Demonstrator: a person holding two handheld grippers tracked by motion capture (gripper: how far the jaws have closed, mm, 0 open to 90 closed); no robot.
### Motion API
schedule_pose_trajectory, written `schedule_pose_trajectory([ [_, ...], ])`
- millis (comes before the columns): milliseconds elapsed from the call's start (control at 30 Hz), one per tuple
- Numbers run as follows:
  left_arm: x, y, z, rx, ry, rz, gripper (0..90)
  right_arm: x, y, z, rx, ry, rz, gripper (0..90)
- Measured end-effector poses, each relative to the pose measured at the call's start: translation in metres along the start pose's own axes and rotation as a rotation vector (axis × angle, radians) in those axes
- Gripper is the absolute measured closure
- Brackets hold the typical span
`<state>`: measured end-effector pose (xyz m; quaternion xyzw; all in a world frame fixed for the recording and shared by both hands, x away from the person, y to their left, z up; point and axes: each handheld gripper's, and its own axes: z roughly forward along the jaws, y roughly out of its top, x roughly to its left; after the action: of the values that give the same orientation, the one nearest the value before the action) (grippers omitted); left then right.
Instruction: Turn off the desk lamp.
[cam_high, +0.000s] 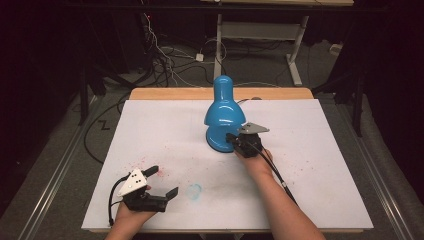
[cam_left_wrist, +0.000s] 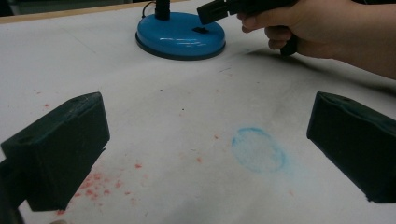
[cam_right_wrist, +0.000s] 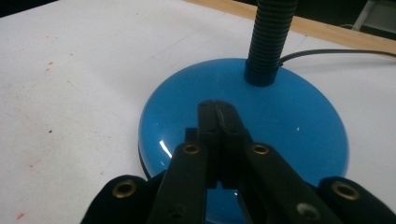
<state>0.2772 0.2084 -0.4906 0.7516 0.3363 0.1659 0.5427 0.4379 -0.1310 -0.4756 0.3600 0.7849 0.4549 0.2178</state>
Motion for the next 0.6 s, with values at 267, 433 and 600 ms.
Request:
schedule_pose_trajectory([
  [267,0.002,0.0,-0.001,-0.012,-0.002,-0.01,0.0,0.001,-0.003,-0.021,-0.016,-0.001,0.009,90.0],
  [433,0.002,0.0,-0.002,-0.016,-0.002,-0.016,0.0,0.002,-0.011,-0.035,-0.02,-0.001,0.014,90.0],
  [600,0.0,0.001,-0.001,-0.018,-0.002,-0.016,0.0,0.002,-0.018,-0.047,-0.015,-0.005,0.024,90.0],
])
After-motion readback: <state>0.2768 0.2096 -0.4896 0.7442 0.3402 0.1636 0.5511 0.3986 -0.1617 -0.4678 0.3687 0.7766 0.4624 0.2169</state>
